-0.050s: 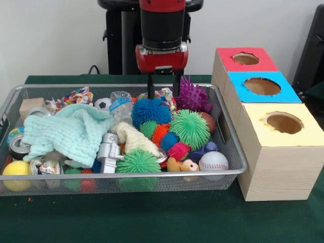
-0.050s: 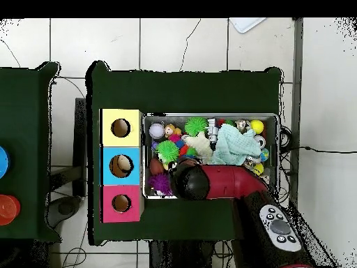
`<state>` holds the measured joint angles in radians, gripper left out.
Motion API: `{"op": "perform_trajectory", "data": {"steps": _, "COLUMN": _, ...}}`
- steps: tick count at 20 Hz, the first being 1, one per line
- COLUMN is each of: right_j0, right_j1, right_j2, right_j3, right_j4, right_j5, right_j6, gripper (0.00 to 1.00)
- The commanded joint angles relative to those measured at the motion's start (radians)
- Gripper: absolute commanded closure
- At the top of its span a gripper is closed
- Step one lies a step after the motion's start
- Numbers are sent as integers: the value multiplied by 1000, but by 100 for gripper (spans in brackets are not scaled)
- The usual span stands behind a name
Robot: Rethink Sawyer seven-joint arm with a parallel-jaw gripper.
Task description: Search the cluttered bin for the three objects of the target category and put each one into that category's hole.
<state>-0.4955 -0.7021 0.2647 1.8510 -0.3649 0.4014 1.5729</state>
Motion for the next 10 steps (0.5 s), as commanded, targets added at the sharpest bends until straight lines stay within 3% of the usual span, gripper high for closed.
{"op": "perform_trajectory", "data": {"steps": 1, "right_j0": -63, "right_j1": 74, "right_j2": 127, "right_j3": -125, "right_j4": -100, "right_j5": 137, "right_j6": -257, "gripper": 0}}
{"op": "perform_trajectory", "data": {"steps": 7, "right_j0": -126, "right_j1": 53, "right_j2": 146, "right_j3": -105, "right_j4": -155, "right_j5": 197, "right_j6": -271, "gripper": 0}}
{"op": "perform_trajectory", "data": {"steps": 10, "right_j0": -177, "right_j1": 42, "right_j2": 162, "right_j3": -40, "right_j4": -192, "right_j5": 172, "right_j6": -267, "gripper": 0}}
